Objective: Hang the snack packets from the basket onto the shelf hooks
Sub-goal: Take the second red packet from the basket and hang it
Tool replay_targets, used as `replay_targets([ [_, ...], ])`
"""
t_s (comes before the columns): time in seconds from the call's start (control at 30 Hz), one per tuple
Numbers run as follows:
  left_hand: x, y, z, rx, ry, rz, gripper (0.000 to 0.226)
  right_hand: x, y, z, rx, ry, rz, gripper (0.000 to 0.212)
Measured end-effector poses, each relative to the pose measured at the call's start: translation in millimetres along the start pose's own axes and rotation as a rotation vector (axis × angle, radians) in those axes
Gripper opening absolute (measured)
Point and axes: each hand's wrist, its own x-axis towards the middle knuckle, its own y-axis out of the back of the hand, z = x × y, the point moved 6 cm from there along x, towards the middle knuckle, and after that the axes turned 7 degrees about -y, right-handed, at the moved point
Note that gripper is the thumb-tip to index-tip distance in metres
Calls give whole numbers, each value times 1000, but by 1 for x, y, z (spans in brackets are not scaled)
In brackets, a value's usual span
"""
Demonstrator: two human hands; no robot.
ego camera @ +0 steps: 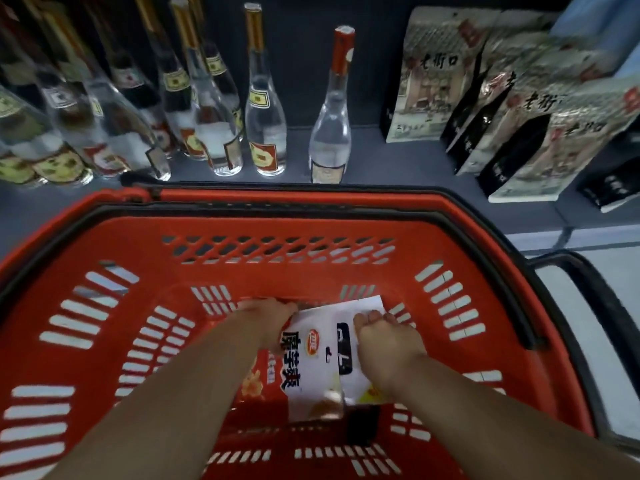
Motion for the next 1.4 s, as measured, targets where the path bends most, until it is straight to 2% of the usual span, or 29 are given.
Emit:
replay_targets([
  [0.07, -1, 0, 1, 45, -16, 3, 82, -3, 5, -1, -3, -4, 18, 46],
  [0.13, -10, 4, 2, 93, -19, 32, 72, -7, 8, 0, -11, -3, 21, 45],
  [0.2, -22, 10, -7, 40, -12, 87, 59, -10, 12, 4, -21, -13, 5, 44],
  [0.33, -60, 40, -43, -366, 59, 342, 47, -3, 12, 12, 81, 10, -73, 41],
  [0.43, -85, 48, -59, -755, 99, 519, 24, 4, 10, 11, 499, 75, -210, 50],
  [0.53, -102, 47, -55, -984, 112, 570, 28, 2, 29, 3, 1013, 117, -235, 32],
  [0.63, -117, 46, -49, -1180, 115, 641, 24, 5, 35, -2, 1257, 114, -266, 38],
  [0.7, -124, 48, -42, -1244, 109, 660, 20, 4, 29, -13, 1184, 141, -358, 43],
  [0.77, -125, 45, -35, -1264, 92, 614, 20, 3, 23, -22, 1076, 153, -385, 43],
  [0.83, -127, 41, -31, -1239, 89, 544, 21, 4, 20, -25, 1073, 143, -332, 38],
  [0.93, -131, 36, -30, -1261, 108, 468, 25, 7, 21, -22, 1081, 112, -262, 41],
  [1.07, -139, 48, -29, -1317, 85, 551, 22, 10, 37, -11, 1072, 84, -160, 32],
  [1.17, -149, 68, -22, -1321, 44, 632, 23, 6, 61, -4, 1139, 95, -153, 28],
  [1.4, -232, 178, 4, -1334, 15, 839, 14, -69, 191, 23, 1203, 140, -26, 12],
])
